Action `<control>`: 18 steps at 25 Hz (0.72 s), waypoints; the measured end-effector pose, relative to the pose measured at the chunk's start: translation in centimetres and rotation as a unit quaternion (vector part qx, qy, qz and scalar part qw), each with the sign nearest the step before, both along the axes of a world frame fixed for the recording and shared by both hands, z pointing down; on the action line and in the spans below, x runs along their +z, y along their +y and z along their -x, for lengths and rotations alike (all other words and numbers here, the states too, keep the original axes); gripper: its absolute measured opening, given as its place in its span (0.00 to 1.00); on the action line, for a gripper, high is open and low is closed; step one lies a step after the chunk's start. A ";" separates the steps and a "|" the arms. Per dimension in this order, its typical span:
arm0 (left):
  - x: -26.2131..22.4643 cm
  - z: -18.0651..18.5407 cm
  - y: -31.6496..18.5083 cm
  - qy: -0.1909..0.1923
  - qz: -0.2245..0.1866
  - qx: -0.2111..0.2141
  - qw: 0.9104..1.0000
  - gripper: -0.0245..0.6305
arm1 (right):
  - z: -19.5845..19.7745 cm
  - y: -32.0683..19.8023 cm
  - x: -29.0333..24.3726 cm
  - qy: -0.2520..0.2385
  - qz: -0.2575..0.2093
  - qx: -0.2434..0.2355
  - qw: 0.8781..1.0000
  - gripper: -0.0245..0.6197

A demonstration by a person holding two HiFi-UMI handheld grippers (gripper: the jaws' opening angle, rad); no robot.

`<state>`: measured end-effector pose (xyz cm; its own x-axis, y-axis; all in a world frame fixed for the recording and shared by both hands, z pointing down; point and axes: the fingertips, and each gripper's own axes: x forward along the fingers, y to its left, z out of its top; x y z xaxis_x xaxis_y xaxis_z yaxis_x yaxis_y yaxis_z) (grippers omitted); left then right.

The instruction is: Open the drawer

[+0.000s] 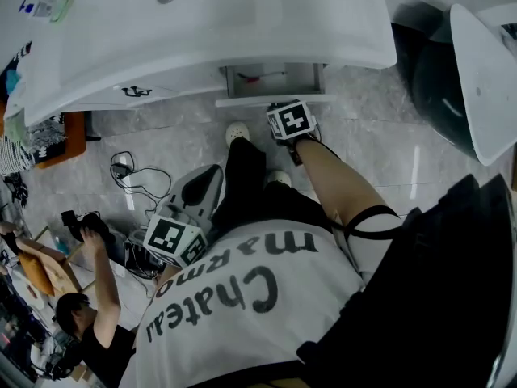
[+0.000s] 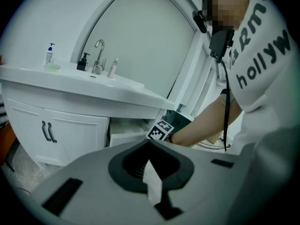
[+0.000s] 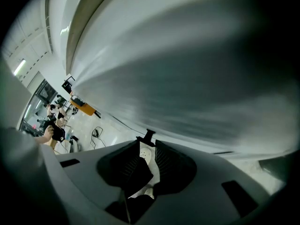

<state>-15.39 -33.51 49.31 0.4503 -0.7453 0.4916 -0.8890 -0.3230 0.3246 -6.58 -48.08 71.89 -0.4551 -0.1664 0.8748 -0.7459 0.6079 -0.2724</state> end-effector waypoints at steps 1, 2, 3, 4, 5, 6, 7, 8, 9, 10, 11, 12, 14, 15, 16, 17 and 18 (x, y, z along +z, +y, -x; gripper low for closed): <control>0.0 0.0 0.1 0.001 -0.001 0.000 1.000 0.05 | -0.1 0.0 0.0 0.001 0.003 0.007 1.000 0.21; -0.1 0.1 0.1 0.003 -0.002 -0.002 1.000 0.05 | -0.1 0.0 0.0 0.001 0.007 0.013 1.000 0.21; -0.1 0.2 0.2 0.006 -0.002 -0.004 1.000 0.05 | -0.1 0.1 0.0 0.002 0.009 0.018 1.000 0.21; -0.1 0.4 0.2 0.007 -0.002 -0.006 1.000 0.05 | -0.1 0.1 0.0 0.002 0.011 0.020 1.000 0.21; 0.0 0.5 0.3 0.006 -0.001 -0.006 1.000 0.05 | -0.1 0.1 -0.1 0.003 0.011 0.021 1.000 0.21; 0.0 0.5 0.3 0.004 0.000 -0.005 1.000 0.05 | -0.2 0.1 -0.1 0.004 0.012 0.021 1.000 0.21; -0.1 0.6 0.4 0.003 0.000 -0.004 1.000 0.05 | -0.2 0.1 -0.1 0.006 0.012 0.022 1.000 0.20; -0.1 0.6 0.4 0.003 -0.001 -0.003 1.000 0.05 | -0.2 0.1 -0.1 0.007 0.013 0.024 1.000 0.20; -0.1 0.6 0.5 0.003 -0.001 -0.003 1.000 0.05 | -0.3 0.1 -0.1 0.009 0.014 0.027 0.999 0.20; -0.2 0.7 0.5 0.003 -0.001 -0.003 1.000 0.05 | -0.3 0.1 -0.1 0.010 0.017 0.031 0.999 0.20; -0.3 0.8 0.4 0.003 -0.001 -0.003 1.000 0.05 | -0.4 0.1 -0.1 0.011 0.019 0.034 0.999 0.20; -0.3 1.0 0.4 0.003 -0.001 -0.003 1.000 0.05 | -0.4 0.1 -0.1 0.012 0.022 0.037 0.999 0.20; -0.5 1.3 0.3 0.002 -0.003 -0.003 1.000 0.05 | -0.3 0.2 -0.1 0.013 0.025 0.041 0.999 0.21; -0.5 1.4 0.2 0.001 -0.004 -0.002 1.000 0.05 | -0.3 0.2 -0.1 0.013 0.025 0.044 0.999 0.21; -0.6 1.6 0.2 0.001 -0.004 -0.003 1.000 0.05 | -0.3 0.3 0.0 0.013 0.025 0.047 0.999 0.21; -0.6 1.7 0.2 0.001 -0.004 -0.003 1.000 0.05 | -0.4 0.3 0.0 0.013 0.024 0.050 0.998 0.21; -0.6 1.9 0.2 0.001 -0.004 -0.003 1.000 0.05 | -0.4 0.3 0.0 0.012 0.023 0.054 0.998 0.21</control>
<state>-17.29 -33.31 48.73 0.4469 -0.7522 0.4842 -0.8902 -0.3203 0.3241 -6.18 -47.81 71.90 -0.4149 -0.1724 0.8934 -0.8134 0.5104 -0.2792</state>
